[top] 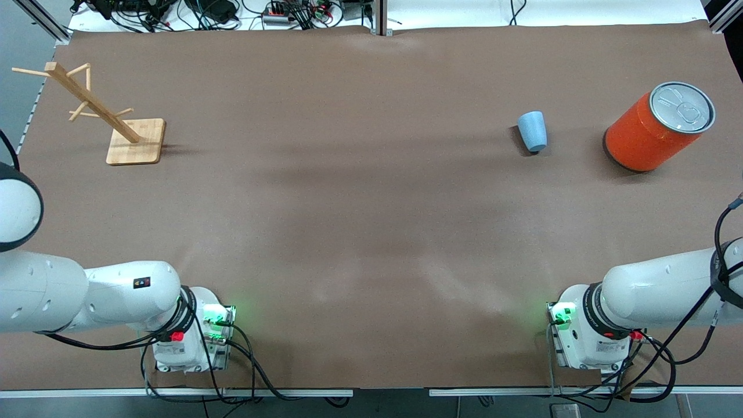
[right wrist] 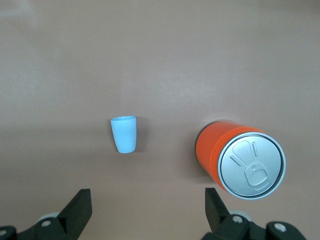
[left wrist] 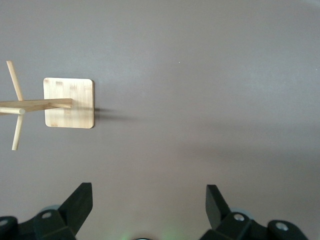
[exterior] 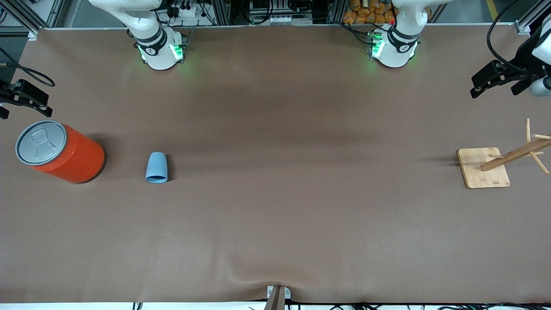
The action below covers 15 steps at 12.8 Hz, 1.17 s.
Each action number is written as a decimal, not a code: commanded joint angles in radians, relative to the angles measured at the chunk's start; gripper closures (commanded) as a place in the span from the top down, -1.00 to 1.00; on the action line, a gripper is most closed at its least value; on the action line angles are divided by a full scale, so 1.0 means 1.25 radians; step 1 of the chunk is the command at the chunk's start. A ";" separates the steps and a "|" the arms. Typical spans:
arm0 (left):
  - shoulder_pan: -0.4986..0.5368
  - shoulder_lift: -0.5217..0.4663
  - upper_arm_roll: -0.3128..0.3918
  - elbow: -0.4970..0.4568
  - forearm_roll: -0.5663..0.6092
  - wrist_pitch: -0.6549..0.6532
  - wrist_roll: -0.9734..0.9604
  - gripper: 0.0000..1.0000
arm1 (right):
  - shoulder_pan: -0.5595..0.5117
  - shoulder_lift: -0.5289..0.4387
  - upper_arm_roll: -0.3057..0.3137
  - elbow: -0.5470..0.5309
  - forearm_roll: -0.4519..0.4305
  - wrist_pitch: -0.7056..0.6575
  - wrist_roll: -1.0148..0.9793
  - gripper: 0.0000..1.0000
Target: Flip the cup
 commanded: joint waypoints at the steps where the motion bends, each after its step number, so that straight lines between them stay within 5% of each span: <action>1: 0.004 0.010 -0.003 0.030 0.018 -0.026 0.008 1.00 | -0.002 0.010 0.006 0.021 -0.011 -0.013 -0.005 1.00; 9: 0.004 0.020 0.000 0.030 0.046 -0.026 0.017 1.00 | 0.008 0.020 0.007 0.015 0.007 -0.015 -0.004 1.00; 15: 0.005 0.021 -0.001 0.017 0.046 -0.025 0.028 1.00 | 0.008 0.144 0.008 -0.006 -0.006 -0.040 0.005 1.00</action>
